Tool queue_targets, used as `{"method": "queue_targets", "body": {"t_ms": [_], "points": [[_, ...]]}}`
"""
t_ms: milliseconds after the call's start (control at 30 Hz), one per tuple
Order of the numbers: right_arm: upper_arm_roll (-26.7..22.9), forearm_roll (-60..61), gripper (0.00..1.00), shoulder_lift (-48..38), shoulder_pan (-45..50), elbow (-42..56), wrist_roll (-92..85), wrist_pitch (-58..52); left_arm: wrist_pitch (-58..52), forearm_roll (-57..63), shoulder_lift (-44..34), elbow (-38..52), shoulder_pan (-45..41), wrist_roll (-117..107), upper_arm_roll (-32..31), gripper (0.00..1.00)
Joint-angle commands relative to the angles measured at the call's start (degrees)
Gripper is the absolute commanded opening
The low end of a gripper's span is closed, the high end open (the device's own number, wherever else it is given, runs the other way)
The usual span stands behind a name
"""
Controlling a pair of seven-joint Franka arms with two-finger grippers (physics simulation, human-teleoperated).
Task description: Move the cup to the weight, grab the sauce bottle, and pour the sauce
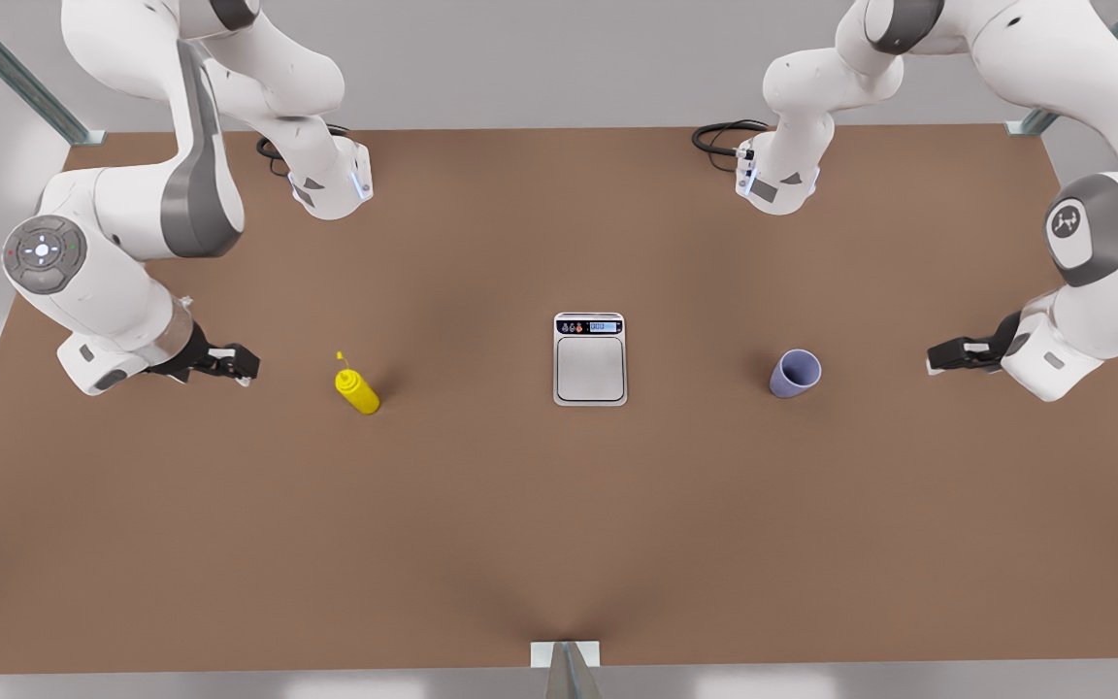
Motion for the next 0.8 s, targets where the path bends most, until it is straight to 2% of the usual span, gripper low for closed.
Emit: {"method": "queue_targets", "body": {"t_ms": [0,67,100,167,200,267,300,367,500,600,633,667,767], "points": [[0.00,-0.01,1.00,0.02,0.06,0.00,0.06,0.00,-0.01,1.13,0.00,0.00,0.00,0.00,0.00,1.00],[0.27,-0.36,1.00,1.43,1.12,0.09,-0.20,0.09,-0.18,1.13,0.17,-0.17,-0.18,0.00,0.00,1.00],[0.35,0.08,1.00,1.70,1.38,-0.26,-1.60,-0.53,-0.01,2.36,-0.44,-4.73,-2.99,-0.09,0.09,1.00],[0.35,7.28,1.00,1.43,-2.83,0.09,-27.34,-4.56,9.81,3.15,-1.50,-16.77,-2.99,-0.09,0.09,1.00],[0.27,7.46,1.00,0.91,-3.36,0.00,-35.26,-11.50,14.66,3.15,-1.59,-20.38,-2.99,-0.09,0.09,1.00],[0.00,11.50,1.00,2.39,-6.78,0.00,-48.54,-13.89,27.15,3.07,-5.63,-33.74,-3.08,-0.09,0.09,1.00],[-0.08,15.98,1.00,5.03,-8.90,0.00,-52.13,-10.99,29.17,3.07,-5.37,-35.59,-3.08,-0.09,0.09,1.00],[0.27,29.77,1.00,13.64,-17.95,-0.79,-73.05,-2.11,34.00,3.15,-5.10,-40.16,-3.87,-0.09,0.00,1.00],[0.53,44.35,1.00,20.59,-22.52,-6.83,-88.94,-2.19,37.87,3.24,-5.10,-44.99,-5.45,-0.09,0.00,1.00],[4.13,50.17,1.00,21.82,-29.03,-17.92,-109.42,-1.41,42.17,3.24,-5.19,-49.21,-5.62,-0.09,0.00,1.00],[4.31,50.62,1.00,24.19,-30.86,-18.28,-118.48,-1.32,42.71,3.24,-5.28,-50.01,-5.89,-0.09,0.00,1.00],[8.44,50.70,1.00,27.80,-34.82,-18.89,-122.46,-0.88,42.71,3.24,-5.02,-50.54,-5.80,-0.09,0.00,1.00],[8.97,51.75,1.00,29.38,-35.27,-18.89,-136.41,-0.88,42.71,3.24,-3.00,-50.45,-5.71,0.00,0.00,1.00]]}}
